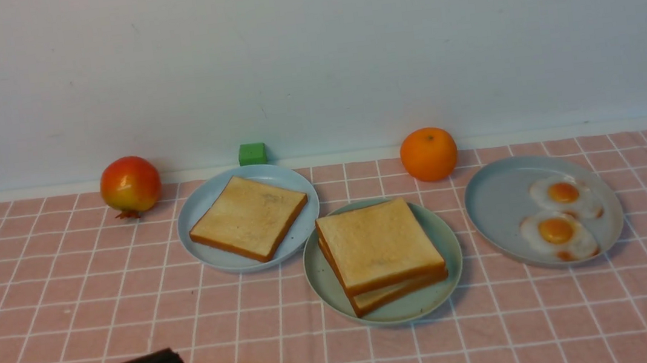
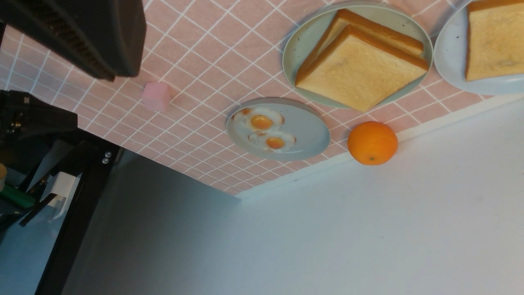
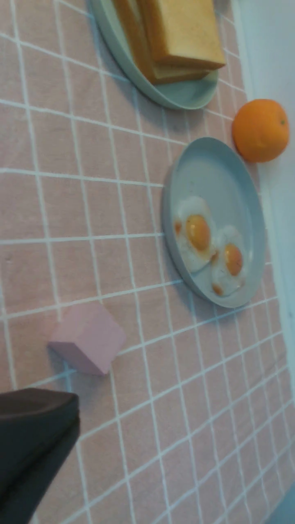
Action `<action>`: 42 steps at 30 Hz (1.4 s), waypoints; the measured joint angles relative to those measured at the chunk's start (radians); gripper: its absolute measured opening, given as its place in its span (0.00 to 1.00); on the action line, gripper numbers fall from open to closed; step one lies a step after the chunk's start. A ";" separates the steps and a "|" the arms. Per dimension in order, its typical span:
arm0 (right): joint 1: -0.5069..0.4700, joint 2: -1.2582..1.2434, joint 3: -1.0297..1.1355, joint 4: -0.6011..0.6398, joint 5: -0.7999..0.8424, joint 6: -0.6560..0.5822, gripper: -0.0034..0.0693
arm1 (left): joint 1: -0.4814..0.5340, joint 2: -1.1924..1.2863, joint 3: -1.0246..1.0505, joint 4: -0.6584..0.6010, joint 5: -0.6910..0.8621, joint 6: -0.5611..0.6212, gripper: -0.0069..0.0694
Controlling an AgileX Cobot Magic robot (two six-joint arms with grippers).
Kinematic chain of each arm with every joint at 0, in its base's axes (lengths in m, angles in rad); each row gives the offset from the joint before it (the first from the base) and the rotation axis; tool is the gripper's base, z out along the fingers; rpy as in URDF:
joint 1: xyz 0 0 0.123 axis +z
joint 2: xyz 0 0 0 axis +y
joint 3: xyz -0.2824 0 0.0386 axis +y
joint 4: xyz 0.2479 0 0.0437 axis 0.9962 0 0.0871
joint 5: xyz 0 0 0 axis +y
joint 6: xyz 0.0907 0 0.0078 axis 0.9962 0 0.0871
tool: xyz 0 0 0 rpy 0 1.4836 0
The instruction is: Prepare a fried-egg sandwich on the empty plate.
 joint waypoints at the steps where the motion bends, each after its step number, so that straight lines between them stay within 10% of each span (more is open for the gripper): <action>1: 0.004 -0.001 0.001 0.000 -0.002 0.000 0.04 | 0.000 0.001 0.000 0.000 0.000 0.000 0.11; 42: 0.005 -0.002 0.001 0.001 0.002 0.000 0.06 | 0.046 -0.003 0.036 0.033 0.008 -0.001 0.11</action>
